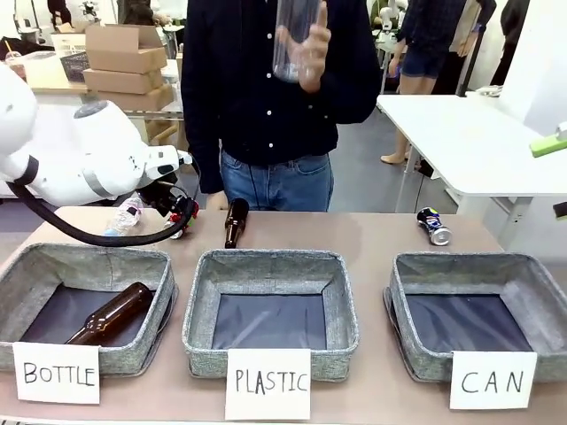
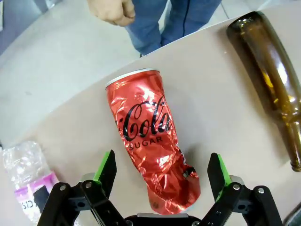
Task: Sort the can waste into the basket.
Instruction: Pick up the can waste from the table and place it in the right Fabric basket.
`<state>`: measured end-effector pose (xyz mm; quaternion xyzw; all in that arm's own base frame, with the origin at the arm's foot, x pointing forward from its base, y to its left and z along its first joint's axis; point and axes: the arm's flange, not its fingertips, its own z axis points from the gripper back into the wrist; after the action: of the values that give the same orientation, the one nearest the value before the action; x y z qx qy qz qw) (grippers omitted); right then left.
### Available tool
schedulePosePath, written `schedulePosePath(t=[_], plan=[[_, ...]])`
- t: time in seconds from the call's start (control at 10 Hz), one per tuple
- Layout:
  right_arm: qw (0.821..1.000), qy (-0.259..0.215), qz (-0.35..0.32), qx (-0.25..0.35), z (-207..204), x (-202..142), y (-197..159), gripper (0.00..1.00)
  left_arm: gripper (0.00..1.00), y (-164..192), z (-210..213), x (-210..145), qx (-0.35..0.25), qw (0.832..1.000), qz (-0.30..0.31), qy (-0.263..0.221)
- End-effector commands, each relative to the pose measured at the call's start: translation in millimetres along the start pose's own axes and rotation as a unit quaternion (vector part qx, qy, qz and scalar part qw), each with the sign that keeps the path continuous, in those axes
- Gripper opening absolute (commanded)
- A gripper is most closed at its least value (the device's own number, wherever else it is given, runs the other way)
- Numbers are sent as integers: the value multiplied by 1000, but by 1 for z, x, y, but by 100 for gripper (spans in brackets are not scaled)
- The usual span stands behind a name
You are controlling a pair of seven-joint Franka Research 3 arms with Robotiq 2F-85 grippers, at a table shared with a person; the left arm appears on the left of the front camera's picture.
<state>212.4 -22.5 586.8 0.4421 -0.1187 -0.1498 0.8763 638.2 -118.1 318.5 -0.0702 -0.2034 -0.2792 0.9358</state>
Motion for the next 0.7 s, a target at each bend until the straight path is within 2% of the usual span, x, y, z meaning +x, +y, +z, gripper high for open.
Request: schedulePosePath(t=[0.0,0.4,0.5,0.6], plan=[[1000,2,7,12,1,0,1,100,100,-1,-9,3,7,1000,4,5],[1000,2,7,12,1,0,1,100,100,-4,-15,-1,3,1000,3,19],[1000,2,7,12,1,0,1,100,41,-5,-17,-1,5,999,-4,34],[1000,2,7,12,1,0,1,100,42,-6,-17,-1,6,999,-8,35]])
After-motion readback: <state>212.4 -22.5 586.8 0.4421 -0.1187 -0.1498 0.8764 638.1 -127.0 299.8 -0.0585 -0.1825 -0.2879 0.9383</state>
